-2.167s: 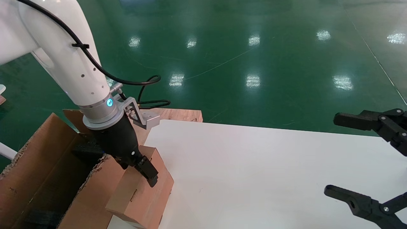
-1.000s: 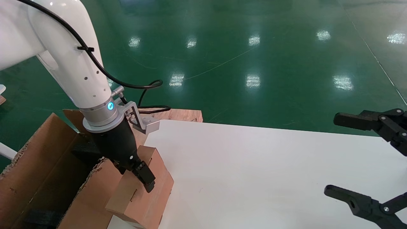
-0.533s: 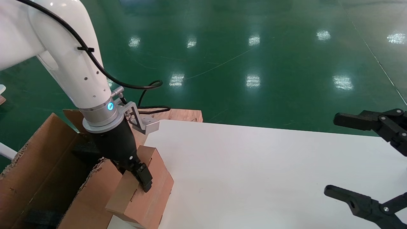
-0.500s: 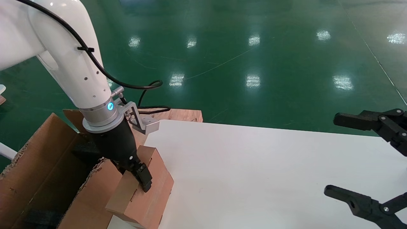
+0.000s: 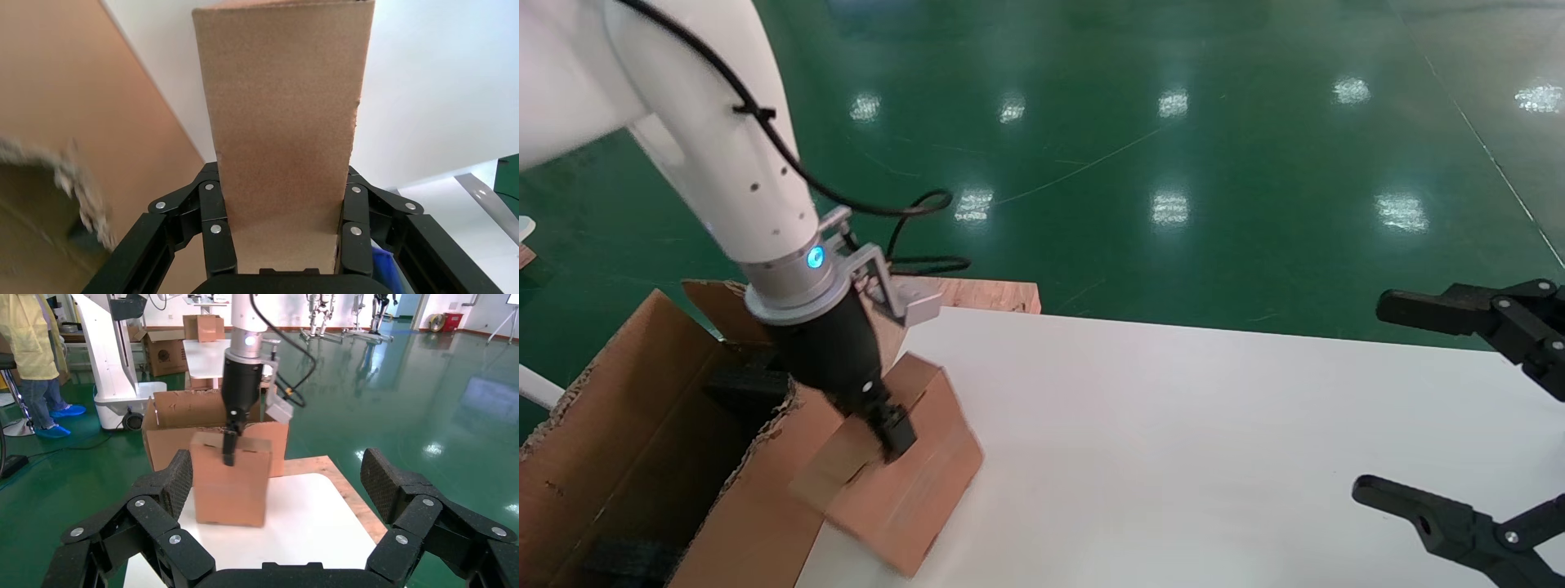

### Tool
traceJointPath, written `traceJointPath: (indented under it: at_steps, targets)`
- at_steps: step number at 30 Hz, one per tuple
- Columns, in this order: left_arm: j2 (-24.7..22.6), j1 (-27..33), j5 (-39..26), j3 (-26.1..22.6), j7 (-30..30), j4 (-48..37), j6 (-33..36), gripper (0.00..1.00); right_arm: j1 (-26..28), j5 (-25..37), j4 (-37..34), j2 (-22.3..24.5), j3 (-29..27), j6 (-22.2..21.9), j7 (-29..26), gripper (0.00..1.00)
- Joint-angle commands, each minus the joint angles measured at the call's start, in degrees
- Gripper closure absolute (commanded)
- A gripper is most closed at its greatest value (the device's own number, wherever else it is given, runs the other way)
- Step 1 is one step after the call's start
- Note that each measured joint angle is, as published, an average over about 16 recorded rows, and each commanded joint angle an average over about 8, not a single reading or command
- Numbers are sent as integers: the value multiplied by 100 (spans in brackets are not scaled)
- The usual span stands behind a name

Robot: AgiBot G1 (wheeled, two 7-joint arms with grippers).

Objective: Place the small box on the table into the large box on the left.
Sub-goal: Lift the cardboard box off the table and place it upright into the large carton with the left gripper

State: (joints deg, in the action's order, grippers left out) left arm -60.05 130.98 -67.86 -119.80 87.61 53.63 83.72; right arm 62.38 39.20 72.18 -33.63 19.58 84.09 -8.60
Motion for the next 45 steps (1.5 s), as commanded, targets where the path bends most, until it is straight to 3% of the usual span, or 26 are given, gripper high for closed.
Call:
traceJointPath:
  at_steps: [1, 9, 15, 20, 25, 35, 45]
  targets:
    - [-71, 12, 13, 52, -61, -79, -55, 100, 0, 0, 0, 0, 0, 0, 0, 0]
    - [-416, 996, -352, 264, -1015, -1220, -37, 100, 0, 0, 0, 0, 1, 0, 0, 0]
    - [-355, 1817, -683, 231, -1547, -1710, 238, 100, 0, -1, 0, 0, 1, 0, 1, 0]
    - [-154, 2450, -994, 13, -1620, -1803, 586, 100, 1, -1, 0, 0, 1, 0, 1, 0]
    - [147, 2848, -1220, -579, -1223, -1490, 762, 100, 1, -1, 0, 1, 2, 0, 1, 0]
    - [911, 2526, -309, -1935, 239, 188, 645, 100, 1, -2, 0, 1, 2, -1, 1, 0]
    - [1155, 1614, -29, -2109, 499, 682, 28, 100, 1, -2, 0, 1, 3, -1, 2, 0]
